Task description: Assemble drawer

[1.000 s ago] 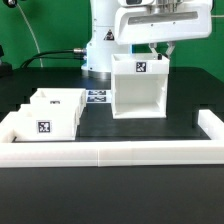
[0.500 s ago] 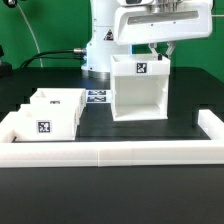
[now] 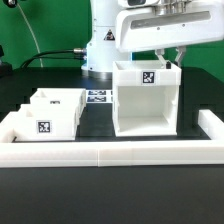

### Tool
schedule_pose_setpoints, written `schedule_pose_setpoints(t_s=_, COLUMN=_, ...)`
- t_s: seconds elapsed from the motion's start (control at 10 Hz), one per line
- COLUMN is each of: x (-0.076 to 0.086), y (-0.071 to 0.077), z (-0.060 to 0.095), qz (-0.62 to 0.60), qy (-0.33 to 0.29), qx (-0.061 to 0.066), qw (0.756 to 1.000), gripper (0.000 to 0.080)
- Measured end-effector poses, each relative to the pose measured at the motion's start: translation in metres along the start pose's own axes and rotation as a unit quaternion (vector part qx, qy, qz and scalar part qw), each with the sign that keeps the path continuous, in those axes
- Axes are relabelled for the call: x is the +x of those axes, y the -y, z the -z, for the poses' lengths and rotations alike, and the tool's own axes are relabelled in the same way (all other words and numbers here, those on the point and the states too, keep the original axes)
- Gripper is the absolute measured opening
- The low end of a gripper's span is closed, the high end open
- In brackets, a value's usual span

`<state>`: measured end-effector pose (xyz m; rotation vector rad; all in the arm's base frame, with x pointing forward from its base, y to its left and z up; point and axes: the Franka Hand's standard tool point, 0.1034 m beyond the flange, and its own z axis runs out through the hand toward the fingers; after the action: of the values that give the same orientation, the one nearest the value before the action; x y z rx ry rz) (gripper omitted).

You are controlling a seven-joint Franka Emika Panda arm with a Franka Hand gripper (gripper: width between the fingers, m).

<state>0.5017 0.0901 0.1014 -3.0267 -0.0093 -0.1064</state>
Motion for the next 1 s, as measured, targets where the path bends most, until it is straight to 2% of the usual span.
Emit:
schedule_pose_setpoints(t_s=0.2, x=0.024, y=0.003, z=-0.002, qz=0.003, qy=-0.021, qx=0.004, qw=1.000, gripper=0.0042)
schedule_pose_setpoints(t_s=0.3, x=0.030, y=0.003, z=-0.002, qz=0.014, qy=-0.029, qx=0.004, qw=0.999, gripper=0.0044)
schedule_pose_setpoints(t_s=0.4, x=0.032, y=-0.002, z=-0.002, qz=0.053, qy=-0.031, qx=0.002, qw=0.998, gripper=0.0044)
schedule_pose_setpoints(t_s=0.7, x=0.033, y=-0.002, z=-0.001, qz=0.043, qy=-0.034, qx=0.003, qw=0.998, gripper=0.0044)
schedule_pose_setpoints(t_s=1.0, x=0.036, y=0.001, z=0.000, qz=-0.046, qy=-0.040, qx=0.006, qw=0.998, gripper=0.0044)
